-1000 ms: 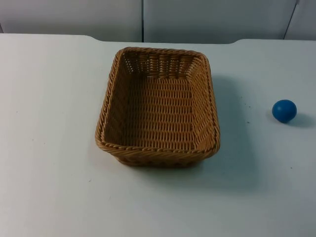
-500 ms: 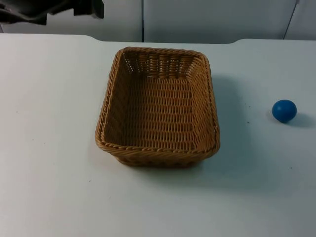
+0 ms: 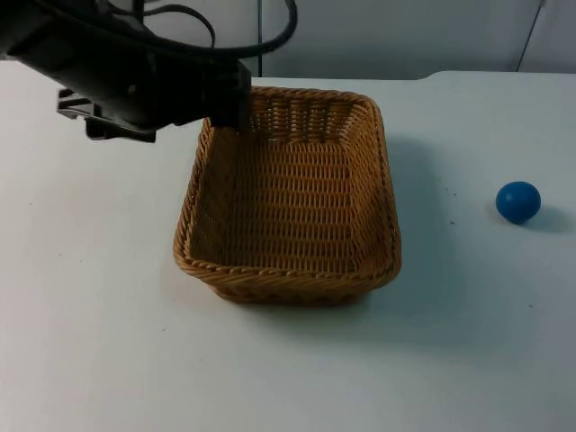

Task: Pick up the basket with the left hand and place the ball into the basket with the right hand.

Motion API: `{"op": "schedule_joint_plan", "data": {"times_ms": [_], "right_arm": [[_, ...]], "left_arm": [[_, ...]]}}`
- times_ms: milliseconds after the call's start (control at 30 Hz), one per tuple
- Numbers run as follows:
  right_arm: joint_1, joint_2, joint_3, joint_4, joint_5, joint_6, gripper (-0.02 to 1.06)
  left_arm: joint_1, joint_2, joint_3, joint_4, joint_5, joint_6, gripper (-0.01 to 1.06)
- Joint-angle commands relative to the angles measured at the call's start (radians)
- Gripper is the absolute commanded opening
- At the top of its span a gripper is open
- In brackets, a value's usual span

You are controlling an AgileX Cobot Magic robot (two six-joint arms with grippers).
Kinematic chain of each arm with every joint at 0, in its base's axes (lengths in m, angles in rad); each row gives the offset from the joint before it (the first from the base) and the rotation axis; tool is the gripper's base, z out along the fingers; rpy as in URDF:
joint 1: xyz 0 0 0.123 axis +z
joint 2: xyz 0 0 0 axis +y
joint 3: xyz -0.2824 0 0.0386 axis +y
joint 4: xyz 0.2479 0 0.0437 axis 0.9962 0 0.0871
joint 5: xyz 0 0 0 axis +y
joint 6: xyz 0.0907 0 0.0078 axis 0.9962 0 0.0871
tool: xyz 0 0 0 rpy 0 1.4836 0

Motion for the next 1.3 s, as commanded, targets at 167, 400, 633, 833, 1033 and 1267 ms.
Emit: {"op": "schedule_joint_plan", "data": {"times_ms": [167, 400, 633, 833, 1033, 1267], "right_arm": [[-0.007, -0.005, 0.007, 0.004, -0.005, -0.006, 1.01], [-0.007, -0.005, 0.007, 0.004, -0.005, -0.006, 1.01], [-0.007, -0.005, 0.007, 0.004, -0.005, -0.006, 1.01], [-0.007, -0.005, 0.007, 0.004, -0.005, -0.006, 1.01], [-0.007, -0.005, 0.007, 0.004, -0.005, -0.006, 1.01], [-0.007, -0.005, 0.007, 0.004, -0.005, -0.006, 1.01]], "left_arm": [[-0.024, 0.114, -0.098, -0.010, 0.022, -0.055, 0.92], [-0.024, 0.171, -0.147, -0.008, 0.037, -0.057, 0.90], [-0.024, 0.217, -0.167, 0.005, 0.043, -0.057, 0.90], [-0.024, 0.242, -0.167, 0.018, 0.051, -0.057, 0.90], [-0.022, 0.242, -0.167, 0.047, 0.051, -0.057, 0.82], [-0.022, 0.259, -0.167, 0.074, 0.063, -0.057, 0.82]]}}
